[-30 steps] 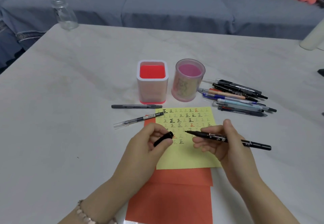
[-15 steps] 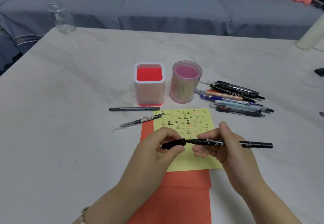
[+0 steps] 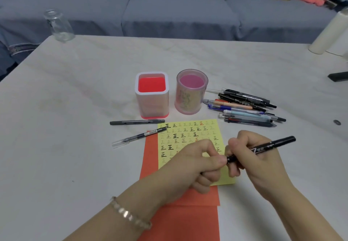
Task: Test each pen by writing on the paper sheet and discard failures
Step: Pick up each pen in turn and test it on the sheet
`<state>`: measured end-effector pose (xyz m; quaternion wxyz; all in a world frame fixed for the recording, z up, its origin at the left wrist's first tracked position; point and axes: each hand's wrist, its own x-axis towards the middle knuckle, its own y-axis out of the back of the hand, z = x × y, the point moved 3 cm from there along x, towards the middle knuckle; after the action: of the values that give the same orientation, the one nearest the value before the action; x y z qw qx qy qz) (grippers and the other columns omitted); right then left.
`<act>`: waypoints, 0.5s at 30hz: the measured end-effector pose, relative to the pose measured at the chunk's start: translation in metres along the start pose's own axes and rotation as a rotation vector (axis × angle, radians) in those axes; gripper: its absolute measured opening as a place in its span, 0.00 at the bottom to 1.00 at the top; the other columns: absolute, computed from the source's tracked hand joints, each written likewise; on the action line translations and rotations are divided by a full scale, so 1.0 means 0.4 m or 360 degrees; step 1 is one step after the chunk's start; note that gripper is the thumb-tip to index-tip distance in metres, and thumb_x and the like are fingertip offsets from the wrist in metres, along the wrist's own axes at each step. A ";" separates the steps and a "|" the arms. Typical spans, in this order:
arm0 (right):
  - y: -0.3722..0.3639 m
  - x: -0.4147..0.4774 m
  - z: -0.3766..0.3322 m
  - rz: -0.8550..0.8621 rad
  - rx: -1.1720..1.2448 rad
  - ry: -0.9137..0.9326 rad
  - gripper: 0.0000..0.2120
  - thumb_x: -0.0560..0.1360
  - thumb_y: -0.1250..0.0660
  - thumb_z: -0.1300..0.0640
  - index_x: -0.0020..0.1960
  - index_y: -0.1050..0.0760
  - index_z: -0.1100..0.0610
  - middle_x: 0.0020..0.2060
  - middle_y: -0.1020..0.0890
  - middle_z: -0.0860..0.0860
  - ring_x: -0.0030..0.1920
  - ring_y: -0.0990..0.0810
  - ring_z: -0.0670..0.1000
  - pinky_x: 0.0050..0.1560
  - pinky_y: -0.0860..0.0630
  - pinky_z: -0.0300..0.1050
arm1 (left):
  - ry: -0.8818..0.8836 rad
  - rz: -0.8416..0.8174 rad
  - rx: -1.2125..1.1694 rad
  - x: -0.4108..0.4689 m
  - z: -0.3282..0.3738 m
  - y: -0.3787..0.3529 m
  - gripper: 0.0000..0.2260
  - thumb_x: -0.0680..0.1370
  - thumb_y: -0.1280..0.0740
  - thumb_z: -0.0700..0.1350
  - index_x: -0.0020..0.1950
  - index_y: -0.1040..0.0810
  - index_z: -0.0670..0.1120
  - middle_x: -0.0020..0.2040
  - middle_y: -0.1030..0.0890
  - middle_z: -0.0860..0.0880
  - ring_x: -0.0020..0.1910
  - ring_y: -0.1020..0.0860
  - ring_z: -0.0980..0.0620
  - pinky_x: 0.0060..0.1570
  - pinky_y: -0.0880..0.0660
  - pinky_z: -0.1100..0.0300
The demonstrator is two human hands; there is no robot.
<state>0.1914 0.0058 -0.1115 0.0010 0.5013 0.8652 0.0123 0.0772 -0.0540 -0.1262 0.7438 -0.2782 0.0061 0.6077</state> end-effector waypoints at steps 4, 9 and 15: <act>0.018 0.023 0.020 -0.0100 -0.0042 -0.0063 0.13 0.65 0.33 0.55 0.26 0.32 0.60 0.16 0.27 0.53 0.18 0.32 0.46 0.23 0.34 0.32 | 0.0253 -0.0120 -0.0126 0.025 -0.002 0.006 0.08 0.77 0.37 0.43 0.38 0.30 0.46 0.23 0.36 0.54 0.20 0.44 0.61 0.19 0.45 0.71; 0.079 0.105 0.116 -0.0166 -0.0800 -0.0159 0.12 0.63 0.22 0.58 0.43 0.23 0.53 0.34 0.19 0.45 0.34 0.23 0.42 0.37 0.29 0.32 | -0.0256 0.0764 0.1027 0.045 0.004 0.077 0.05 0.78 0.36 0.44 0.43 0.27 0.52 0.30 0.25 0.54 0.29 0.31 0.54 0.32 0.33 0.57; 0.174 0.212 0.167 0.0189 -0.2012 0.0241 0.12 0.72 0.36 0.67 0.54 0.20 0.59 0.51 0.18 0.57 0.54 0.24 0.60 0.52 0.27 0.53 | -0.0605 0.1546 0.1893 -0.034 -0.006 0.256 0.08 0.75 0.39 0.47 0.47 0.22 0.47 0.45 0.22 0.49 0.46 0.26 0.46 0.46 0.31 0.53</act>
<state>0.2106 0.1155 -0.1756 0.2347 0.4489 0.6593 0.5556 -0.0185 -0.0564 -0.1653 0.4076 0.3084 0.3236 0.7963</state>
